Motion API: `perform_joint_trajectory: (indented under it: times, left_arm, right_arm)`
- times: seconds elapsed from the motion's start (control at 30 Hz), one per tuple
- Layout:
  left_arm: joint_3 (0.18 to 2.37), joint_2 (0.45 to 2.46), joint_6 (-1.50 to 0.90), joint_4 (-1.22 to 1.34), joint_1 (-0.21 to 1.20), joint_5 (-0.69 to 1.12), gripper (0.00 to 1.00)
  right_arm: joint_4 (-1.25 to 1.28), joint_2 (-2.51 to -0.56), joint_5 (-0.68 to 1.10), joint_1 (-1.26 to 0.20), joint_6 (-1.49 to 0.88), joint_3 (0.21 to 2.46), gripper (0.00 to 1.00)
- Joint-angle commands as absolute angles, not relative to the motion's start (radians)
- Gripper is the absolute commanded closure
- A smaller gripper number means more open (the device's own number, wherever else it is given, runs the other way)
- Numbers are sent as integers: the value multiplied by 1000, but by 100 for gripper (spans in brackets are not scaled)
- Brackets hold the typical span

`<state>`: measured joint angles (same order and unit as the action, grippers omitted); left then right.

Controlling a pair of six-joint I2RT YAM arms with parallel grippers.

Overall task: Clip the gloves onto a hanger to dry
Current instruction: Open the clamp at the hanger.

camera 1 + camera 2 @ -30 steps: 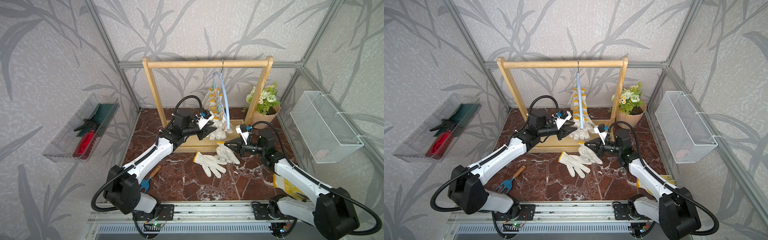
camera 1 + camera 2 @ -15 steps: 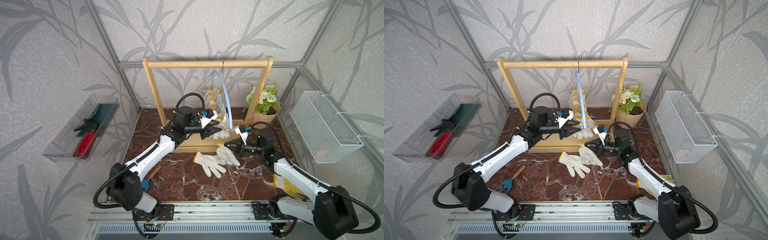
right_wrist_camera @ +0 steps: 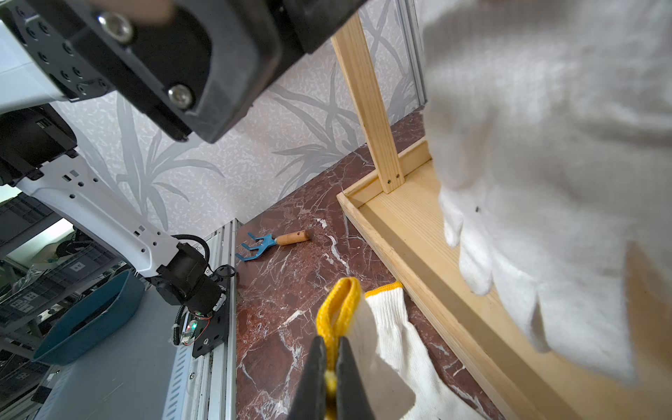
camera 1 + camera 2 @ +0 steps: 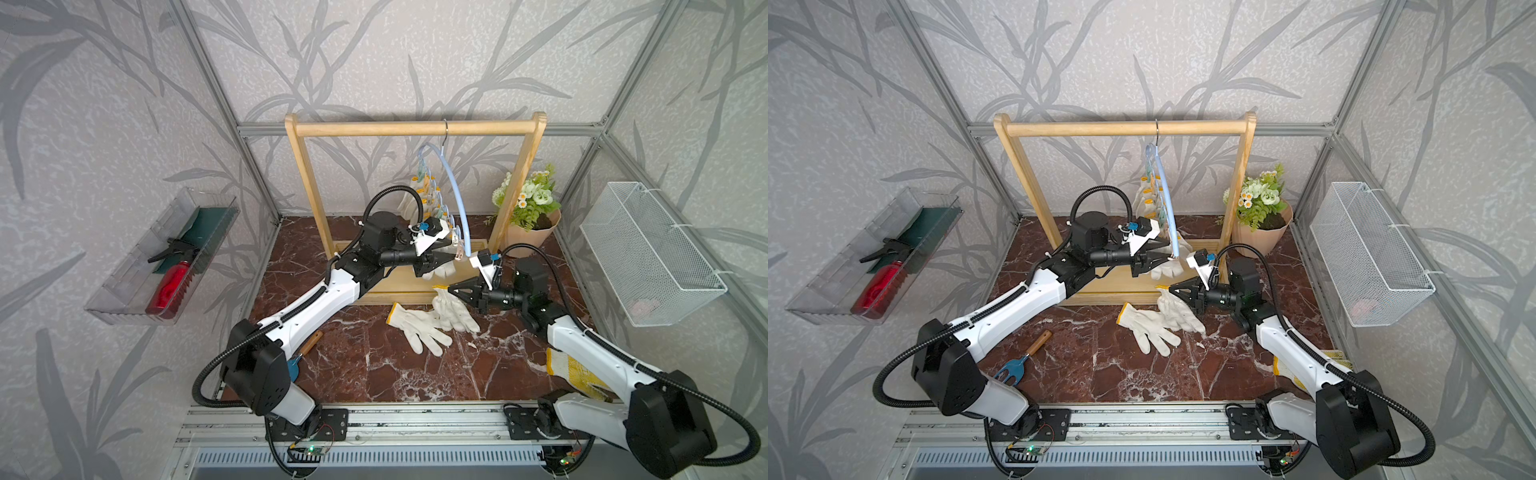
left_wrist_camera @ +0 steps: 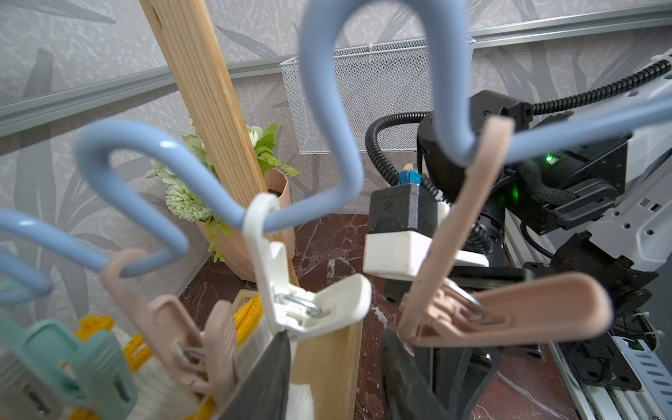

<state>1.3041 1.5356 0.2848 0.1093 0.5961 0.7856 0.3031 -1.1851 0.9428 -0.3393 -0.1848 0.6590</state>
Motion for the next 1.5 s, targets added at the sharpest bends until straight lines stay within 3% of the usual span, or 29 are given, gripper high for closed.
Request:
perform_joint_trajectory:
  times: [0.0,0.43,1.33,1.47]
  left_arm:
    - [1332,1541,274,188,602,780,58]
    - [1348,1566,243,267,616,825,50]
    - [1398,1645,212,435,697,598,54]
    - [1406,1652,211,427,701,603,53]
  right_arm:
    - [293,-1170,948,-336,-167,687,100]
    - [292,-1167,955,-336,-162,681,100]
    - [242,-1097,932,-331,-131,657,100]
    - [200,-1058,834,-331,-119,637,100]
